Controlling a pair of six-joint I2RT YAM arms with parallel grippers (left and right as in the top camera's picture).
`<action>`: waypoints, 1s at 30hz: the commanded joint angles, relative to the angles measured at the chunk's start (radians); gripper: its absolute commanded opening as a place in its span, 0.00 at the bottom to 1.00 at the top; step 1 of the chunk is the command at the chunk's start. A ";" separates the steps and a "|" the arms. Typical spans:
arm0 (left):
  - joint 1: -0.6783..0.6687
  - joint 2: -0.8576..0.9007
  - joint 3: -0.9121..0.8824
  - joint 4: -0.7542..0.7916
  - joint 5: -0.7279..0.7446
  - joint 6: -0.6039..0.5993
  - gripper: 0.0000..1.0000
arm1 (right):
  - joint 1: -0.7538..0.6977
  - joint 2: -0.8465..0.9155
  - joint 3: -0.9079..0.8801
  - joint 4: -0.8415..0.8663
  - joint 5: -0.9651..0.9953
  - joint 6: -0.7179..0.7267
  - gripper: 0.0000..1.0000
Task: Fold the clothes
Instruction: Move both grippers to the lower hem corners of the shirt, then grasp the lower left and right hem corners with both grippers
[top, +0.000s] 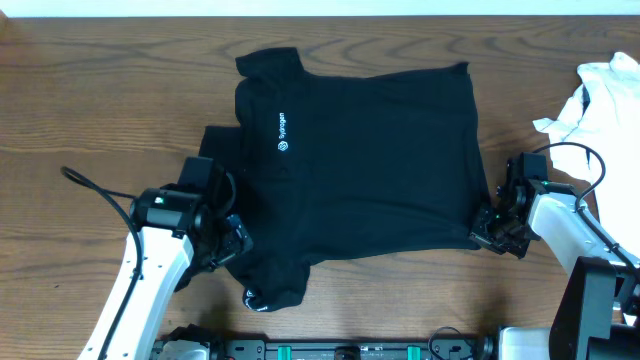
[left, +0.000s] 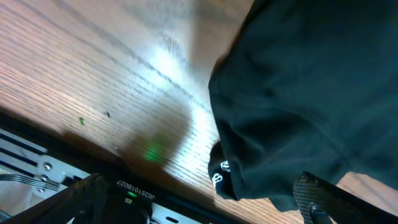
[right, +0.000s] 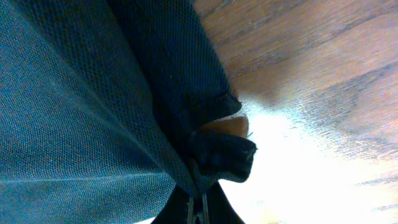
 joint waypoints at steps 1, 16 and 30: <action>-0.002 -0.006 -0.030 0.009 0.098 -0.022 0.98 | 0.006 -0.004 -0.016 0.002 0.022 0.003 0.02; -0.002 -0.006 -0.239 0.126 0.256 0.031 0.95 | 0.006 -0.003 -0.018 0.002 0.042 0.003 0.01; -0.002 -0.006 -0.375 0.283 0.327 0.031 0.72 | 0.006 -0.004 -0.019 -0.002 0.044 0.003 0.01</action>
